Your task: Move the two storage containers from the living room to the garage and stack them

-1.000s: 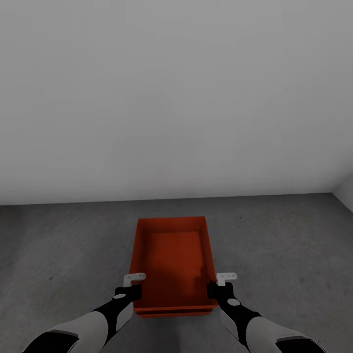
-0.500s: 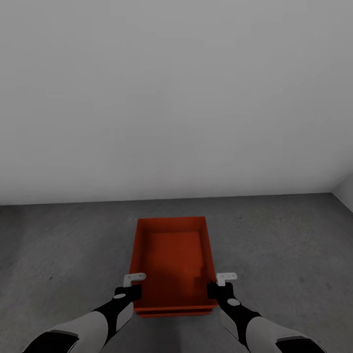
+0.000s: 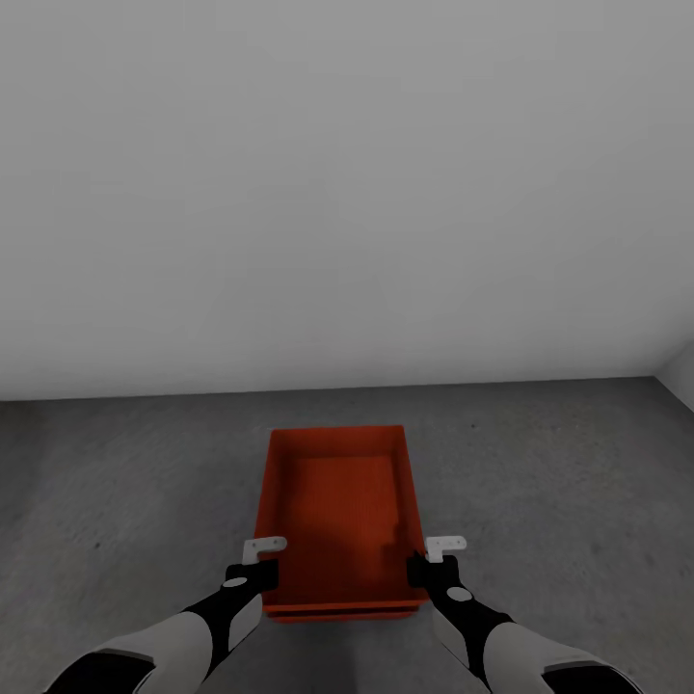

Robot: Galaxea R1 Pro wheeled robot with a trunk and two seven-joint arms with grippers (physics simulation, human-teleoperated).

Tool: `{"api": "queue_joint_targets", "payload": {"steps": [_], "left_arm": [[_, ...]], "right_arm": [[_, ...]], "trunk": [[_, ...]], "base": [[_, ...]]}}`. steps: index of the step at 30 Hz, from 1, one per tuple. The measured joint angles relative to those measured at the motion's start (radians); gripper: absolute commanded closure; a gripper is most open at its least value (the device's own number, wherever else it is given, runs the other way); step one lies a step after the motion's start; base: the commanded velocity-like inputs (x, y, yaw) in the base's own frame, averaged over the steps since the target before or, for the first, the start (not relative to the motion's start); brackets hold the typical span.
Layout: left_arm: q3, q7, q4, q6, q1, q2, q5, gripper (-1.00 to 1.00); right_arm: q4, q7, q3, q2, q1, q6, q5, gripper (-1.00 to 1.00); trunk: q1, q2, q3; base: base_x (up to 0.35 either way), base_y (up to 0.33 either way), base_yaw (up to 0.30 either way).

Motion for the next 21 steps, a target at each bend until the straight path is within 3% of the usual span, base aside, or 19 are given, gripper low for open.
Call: {"api": "queue_joint_targets", "payload": {"steps": [8, 14, 15, 21], "left_arm": [[0.0, 0.0, 0.0, 0.0, 0.0, 0.0, 0.0, 1.0], [-0.009, 0.001, 0.001, -0.002, -0.001, -0.001, 0.012, 1.0], [-0.021, 0.002, 0.006, -0.005, -0.005, -0.001, 0.026, 1.0], [-0.016, 0.001, 0.005, -0.004, -0.002, -0.001, 0.02, 1.0]], "right_arm": [[0.0, 0.0, 0.0, 0.0, 0.0, 0.0, 0.0, 1.0], [0.0, 0.0, -0.001, 0.0, 0.0, 0.0, 0.001, 1.0], [0.0, 0.0, -0.002, 0.0, 0.0, 0.0, 0.001, 1.0], [0.0, 0.0, -0.002, 0.0, 0.0, 0.002, 0.003, 1.0]], "trunk": [[0.0, 0.0, 0.0], [0.023, -0.042, -0.019], [0.024, -0.049, -0.022], [0.026, -0.091, -0.041]], "base": [[0.0, 0.0, 0.0], [0.0, 0.0, 0.0], [0.0, 0.0, 0.0], [0.0, 0.0, 0.0]]}}
